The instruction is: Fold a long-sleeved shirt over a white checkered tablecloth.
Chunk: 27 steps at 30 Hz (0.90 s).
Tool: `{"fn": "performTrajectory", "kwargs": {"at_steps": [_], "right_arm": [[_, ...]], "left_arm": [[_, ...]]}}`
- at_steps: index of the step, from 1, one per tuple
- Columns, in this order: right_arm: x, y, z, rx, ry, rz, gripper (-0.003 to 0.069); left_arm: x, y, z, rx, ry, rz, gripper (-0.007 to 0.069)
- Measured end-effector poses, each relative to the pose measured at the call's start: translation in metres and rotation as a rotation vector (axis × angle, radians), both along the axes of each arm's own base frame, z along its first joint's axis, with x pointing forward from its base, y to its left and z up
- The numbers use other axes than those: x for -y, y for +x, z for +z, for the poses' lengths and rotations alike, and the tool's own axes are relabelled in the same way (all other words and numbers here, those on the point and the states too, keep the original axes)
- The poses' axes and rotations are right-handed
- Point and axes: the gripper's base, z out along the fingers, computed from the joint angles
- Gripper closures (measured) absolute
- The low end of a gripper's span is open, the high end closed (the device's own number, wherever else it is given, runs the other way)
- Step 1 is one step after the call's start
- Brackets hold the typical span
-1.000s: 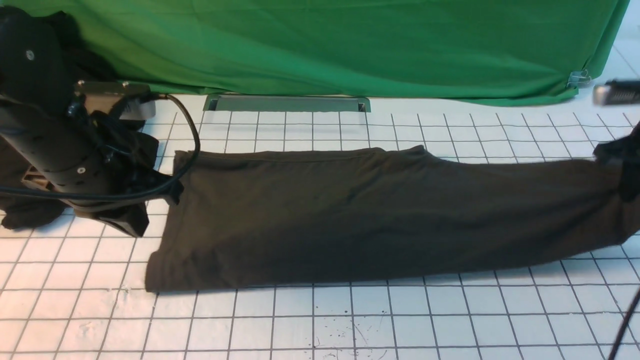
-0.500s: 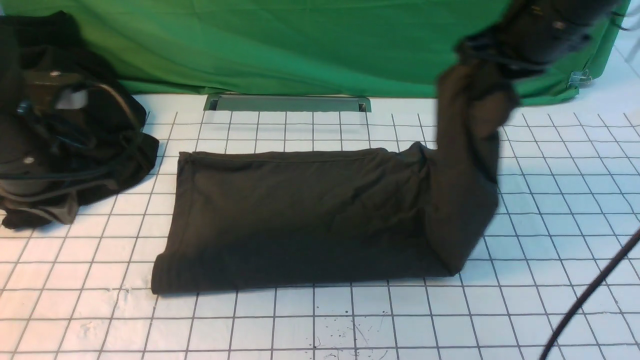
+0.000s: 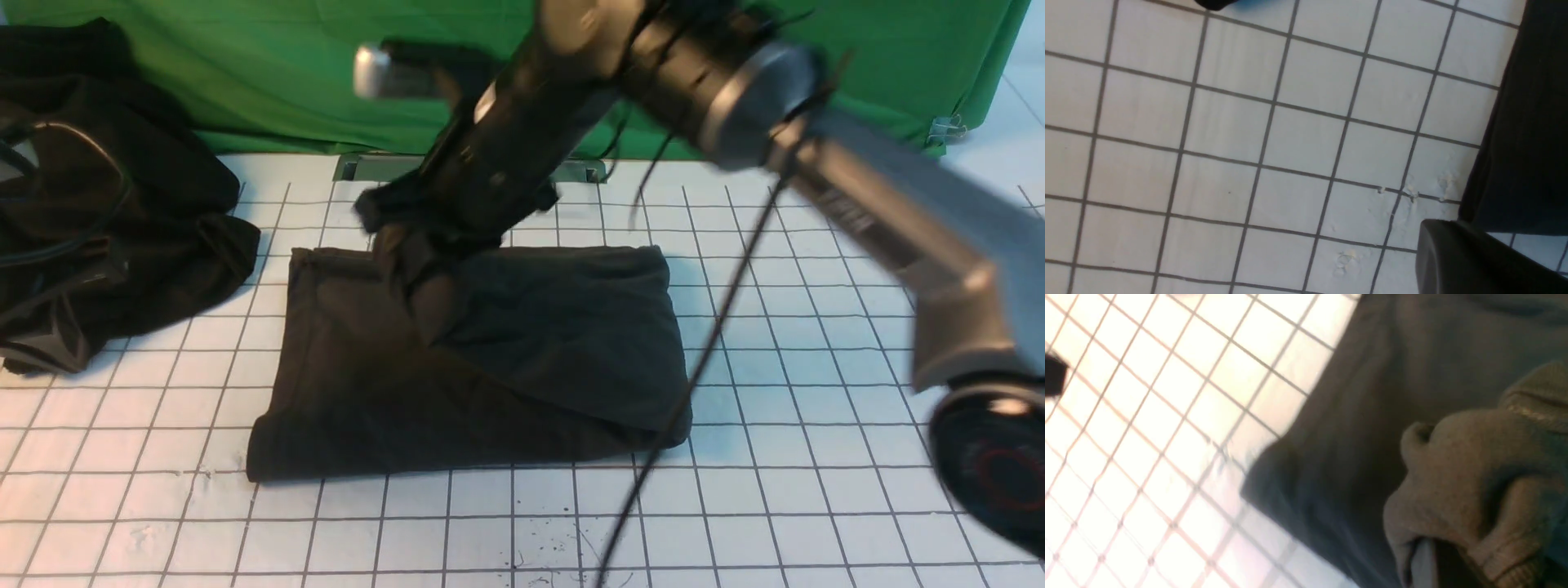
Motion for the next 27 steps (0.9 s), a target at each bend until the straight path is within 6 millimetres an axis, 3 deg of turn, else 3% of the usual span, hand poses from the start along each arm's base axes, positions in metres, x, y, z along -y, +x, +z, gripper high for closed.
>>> {"fn": "performTrajectory", "kwargs": {"at_steps": [5,7,8,9,13,15,17,19,21,22,25,26,27], "right_arm": [[-0.030,0.000,-0.038,-0.059,0.073,-0.060,0.0487],[-0.040,-0.003,-0.045,-0.096,0.124,-0.068,0.0396],[-0.040,-0.003,-0.044,-0.101,0.132,-0.067,0.0388],[-0.046,-0.007,-0.043,-0.107,0.162,-0.039,0.0315],[-0.046,-0.011,-0.025,-0.057,0.181,0.044,0.0278],[-0.035,-0.013,0.006,-0.015,0.178,0.119,0.0318],[-0.027,-0.012,0.024,0.019,0.182,0.150,0.0351],[0.000,-0.008,0.072,0.134,0.204,0.173,0.0435],[0.012,-0.006,0.089,0.178,0.212,0.162,0.0463],[0.032,-0.002,0.110,0.241,0.210,0.133,0.0515],[0.070,0.004,0.137,0.355,0.121,0.055,0.0623],[0.072,0.005,0.136,0.355,0.109,0.050,0.0627],[0.090,0.008,0.138,0.377,0.036,0.012,0.0645]], "left_arm": [[0.001,0.001,0.000,0.009,-0.013,-0.014,0.0629],[0.002,0.001,0.000,0.012,-0.011,-0.019,0.0629],[0.002,0.001,0.000,0.012,-0.011,-0.019,0.0629],[0.001,0.001,0.000,0.014,-0.010,-0.022,0.0629],[0.001,0.001,0.000,0.016,-0.008,-0.028,0.0629],[0.002,0.001,0.001,0.019,-0.005,-0.045,0.0629],[0.002,0.002,0.001,0.022,-0.011,-0.056,0.0629],[0.006,0.002,0.001,0.031,-0.050,-0.070,0.0629],[0.008,0.003,0.001,0.038,-0.068,-0.079,0.0629],[0.012,0.004,0.003,0.056,-0.108,-0.108,0.0629],[0.026,0.006,0.006,0.094,-0.206,-0.182,0.0629],[0.028,0.006,0.006,0.096,-0.212,-0.182,0.0629],[0.038,0.007,0.008,0.110,-0.247,-0.214,0.0629]]}}
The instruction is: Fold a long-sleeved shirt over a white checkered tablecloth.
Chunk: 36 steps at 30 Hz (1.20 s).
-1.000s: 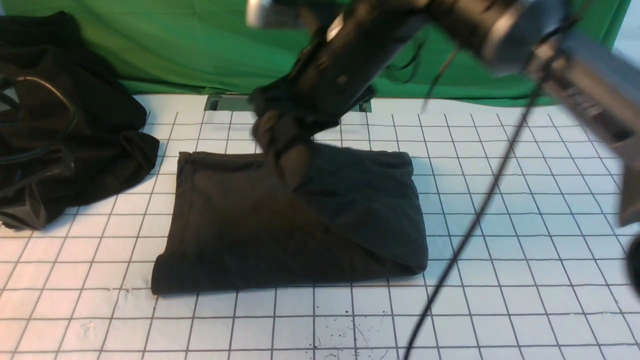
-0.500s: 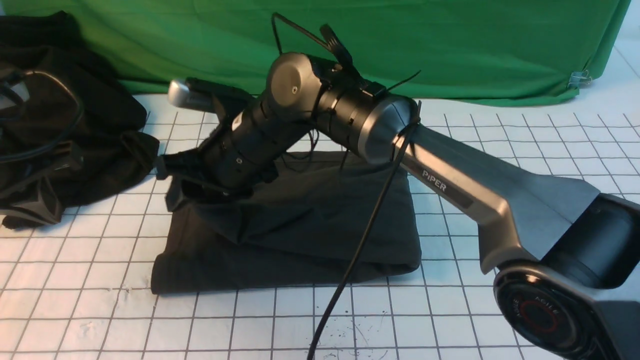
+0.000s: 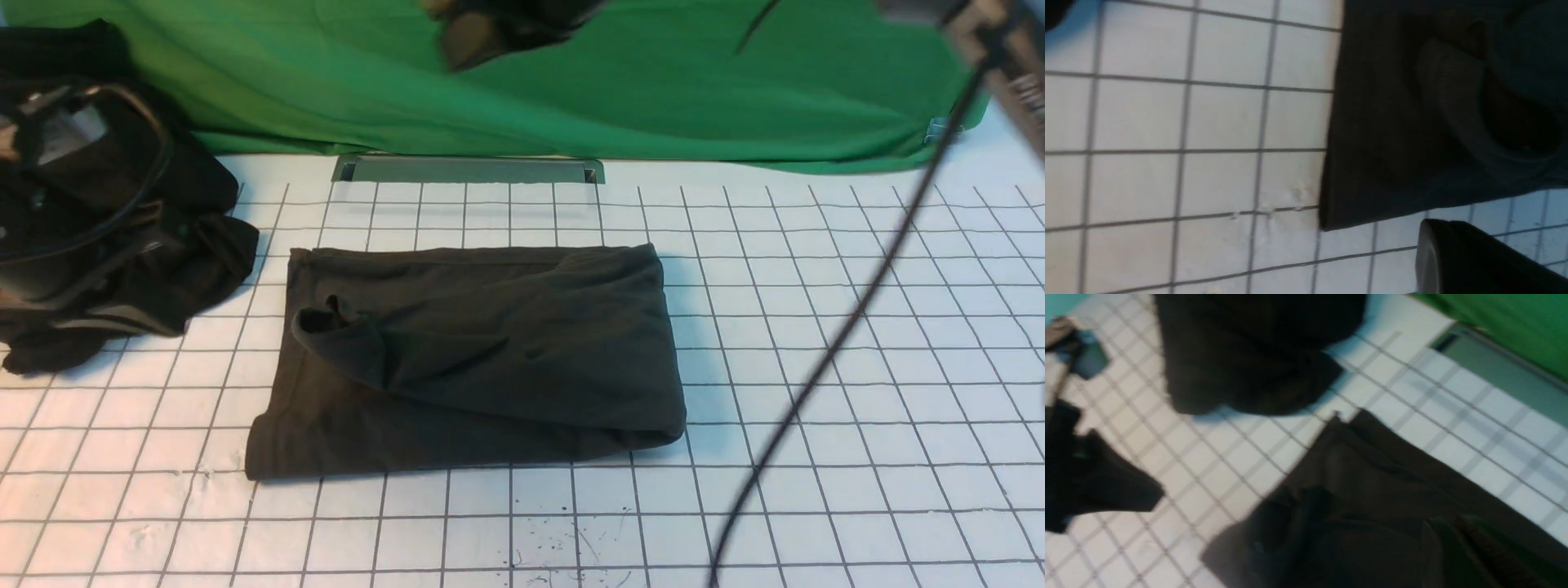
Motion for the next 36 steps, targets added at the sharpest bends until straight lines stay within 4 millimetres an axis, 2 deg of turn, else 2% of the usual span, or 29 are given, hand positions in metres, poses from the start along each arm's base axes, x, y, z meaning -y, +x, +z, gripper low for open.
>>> {"fn": "performTrajectory", "kwargs": {"at_steps": [1,4,6,8,11,12,13,15,17,22,25,28,30,34,36], "right_arm": [[0.012,0.000,0.000,0.004,-0.042,-0.031,0.0649],[0.031,-0.002,-0.021,-0.067,-0.143,-0.058,0.0651],[0.048,-0.009,-0.047,-0.154,-0.229,-0.055,0.0651],[0.055,-0.013,-0.059,-0.192,-0.262,-0.051,0.0651],[0.073,-0.026,-0.101,-0.321,-0.346,-0.048,0.0651],[0.074,-0.027,-0.100,-0.319,-0.345,-0.050,0.0651],[0.078,-0.029,-0.110,-0.341,-0.357,-0.054,0.0651],[0.085,-0.035,-0.128,-0.367,-0.372,-0.066,0.0651],[0.088,-0.040,-0.136,-0.379,-0.376,-0.071,0.0651],[0.091,-0.046,-0.136,-0.365,-0.367,-0.079,0.0652],[0.091,-0.047,-0.133,-0.352,-0.355,-0.083,0.0652],[0.091,-0.047,-0.130,-0.343,-0.346,-0.085,0.0652],[0.091,-0.047,-0.130,-0.342,-0.346,-0.085,0.0652],[0.091,-0.047,-0.130,-0.337,-0.346,-0.083,0.0652],[0.091,-0.047,-0.130,-0.336,-0.346,-0.082,0.0650]], "left_arm": [[0.010,0.001,0.001,0.011,-0.011,-0.025,0.0629],[0.034,0.004,0.002,0.051,-0.019,-0.074,0.0629],[0.055,0.007,0.002,0.073,-0.024,-0.115,0.0629],[0.063,0.011,0.004,0.086,-0.024,-0.130,0.0629],[0.084,0.028,0.002,0.068,-0.009,-0.174,0.0612],[0.086,0.028,0.002,0.062,-0.002,-0.183,0.0610],[0.089,0.033,0.002,0.053,0.011,-0.200,0.0595],[0.097,0.045,-0.006,0.004,0.064,-0.231,0.0533],[0.099,0.054,-0.013,-0.017,0.110,-0.231,0.0454],[0.098,0.067,-0.029,-0.057,0.190,-0.219,0.0237],[0.098,0.069,-0.040,-0.104,0.196,-0.217,0.0200],[0.099,0.071,-0.049,-0.140,0.200,-0.223,0.0242],[0.099,0.072,-0.054,-0.155,0.201,-0.225,0.0316],[0.097,0.068,-0.054,-0.193,0.228,-0.254,0.0562],[0.095,0.065,-0.050,-0.200,0.242,-0.266,0.0603]]}}
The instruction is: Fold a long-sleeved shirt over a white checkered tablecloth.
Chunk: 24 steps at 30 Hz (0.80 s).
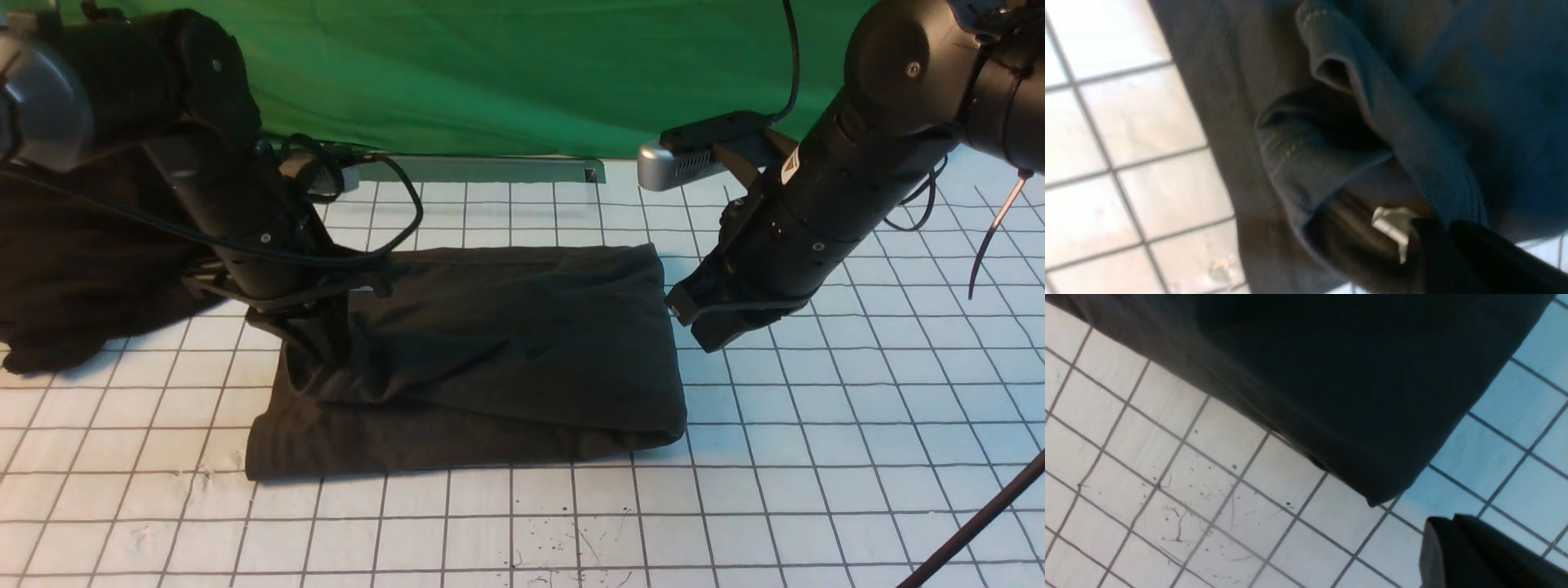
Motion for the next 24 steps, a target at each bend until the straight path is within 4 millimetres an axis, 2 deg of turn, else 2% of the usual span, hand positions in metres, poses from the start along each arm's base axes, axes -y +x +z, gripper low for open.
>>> {"fn": "performTrajectory", "kwargs": {"at_steps": [7,9,16,22,24], "right_arm": [[-0.001,0.002,0.001,0.021,0.006,0.004,0.0649],[-0.001,0.002,0.001,0.026,0.004,0.016,0.0649],[-0.001,0.001,0.001,0.021,0.006,0.027,0.0649],[-0.005,-0.001,0.001,0.019,0.037,0.082,0.0648],[-0.005,0.000,0.002,0.027,0.046,0.086,0.0648]], "left_arm": [[-0.011,-0.011,0.022,0.028,0.097,-0.041,0.0624],[-0.020,-0.012,0.028,0.042,0.111,-0.024,0.0624],[-0.043,-0.009,0.030,0.045,0.121,0.031,0.0624],[-0.040,-0.009,0.030,0.043,0.091,0.007,0.0619],[-0.037,-0.009,0.030,0.037,0.059,0.012,0.0592]]}}
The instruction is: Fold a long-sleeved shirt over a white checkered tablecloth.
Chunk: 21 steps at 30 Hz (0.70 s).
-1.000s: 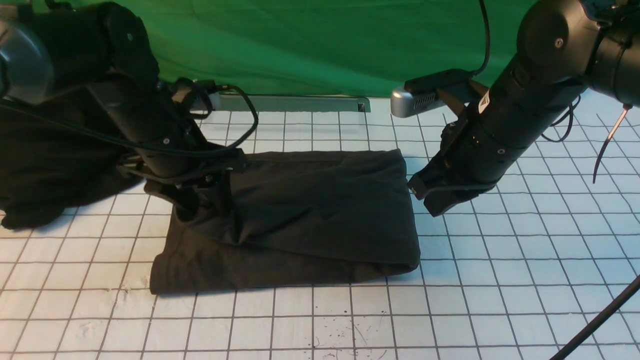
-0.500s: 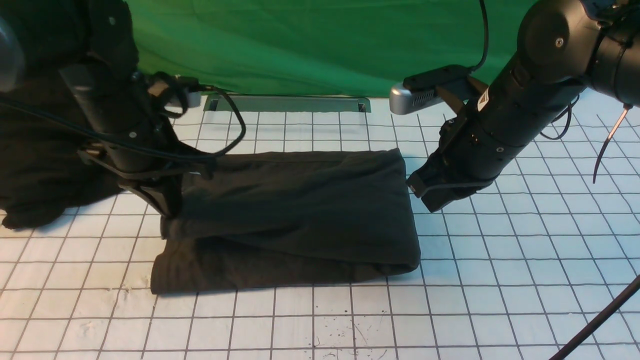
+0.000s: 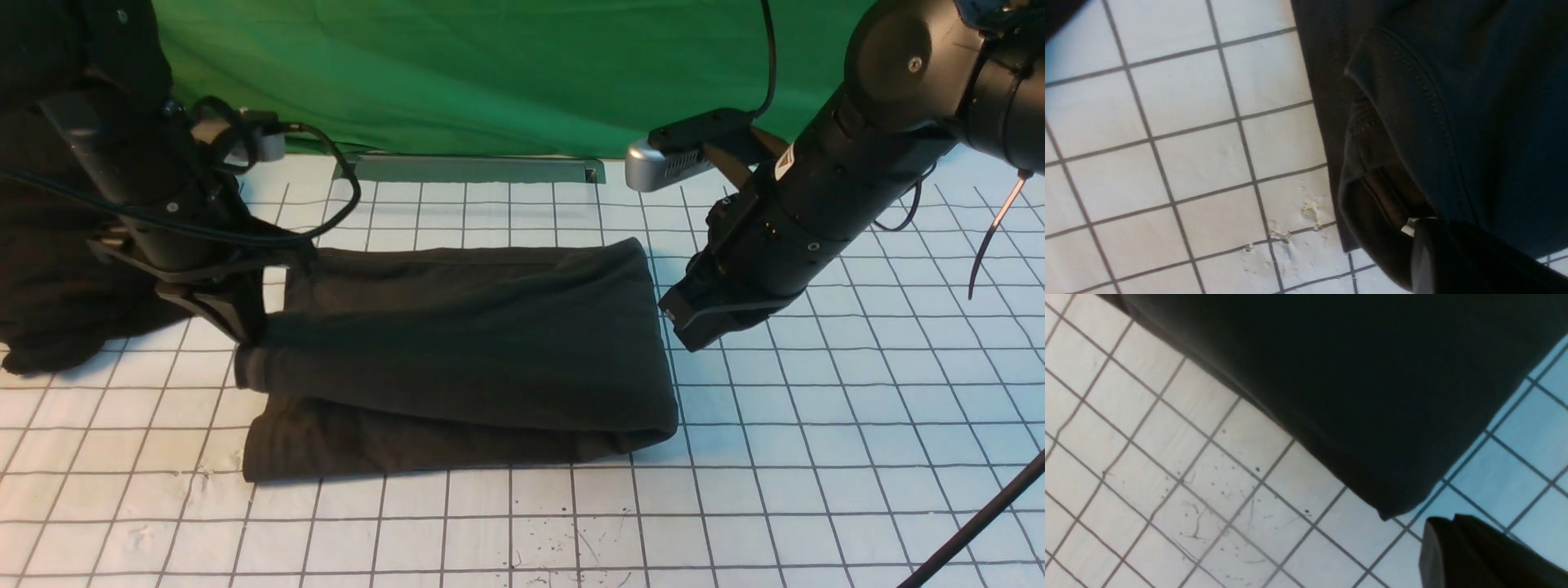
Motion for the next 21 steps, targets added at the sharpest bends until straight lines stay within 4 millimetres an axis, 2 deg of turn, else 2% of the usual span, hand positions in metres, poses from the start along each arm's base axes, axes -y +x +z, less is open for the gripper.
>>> {"fn": "performTrajectory", "kwargs": {"at_steps": [1,2,3,9,13,16,17,18,21], "right_arm": [[0.000,0.000,0.000,0.000,0.000,0.000,0.0648],[0.000,0.000,0.000,0.006,0.005,0.004,0.0646],[-0.001,0.000,0.000,0.006,0.006,0.004,0.0646],[-0.001,0.001,0.000,0.009,0.007,0.007,0.0636],[-0.001,0.001,0.000,0.011,0.007,0.006,0.0629],[-0.001,0.002,0.001,0.026,0.014,0.001,0.0626],[-0.002,0.003,0.001,0.037,0.021,-0.003,0.0625],[-0.002,0.004,0.002,0.042,0.024,-0.005,0.0625],[-0.005,0.007,0.007,0.063,0.046,-0.009,0.0627]], "left_arm": [[0.000,0.000,0.000,0.000,-0.002,0.000,0.0588],[0.000,0.000,0.000,0.000,0.003,0.000,0.0538],[-0.001,0.000,0.000,0.001,0.007,0.000,0.0525],[-0.013,0.001,0.000,0.016,0.146,0.000,0.0300],[-0.023,0.003,0.001,0.034,0.245,0.067,0.0233],[-0.022,0.003,0.010,0.052,0.193,0.149,0.0281],[-0.013,0.002,0.017,0.061,0.090,0.160,0.0348],[-0.011,0.003,0.018,0.067,0.074,0.152,0.0360],[0.017,0.006,0.031,0.144,-0.119,0.092,0.0527]]}}
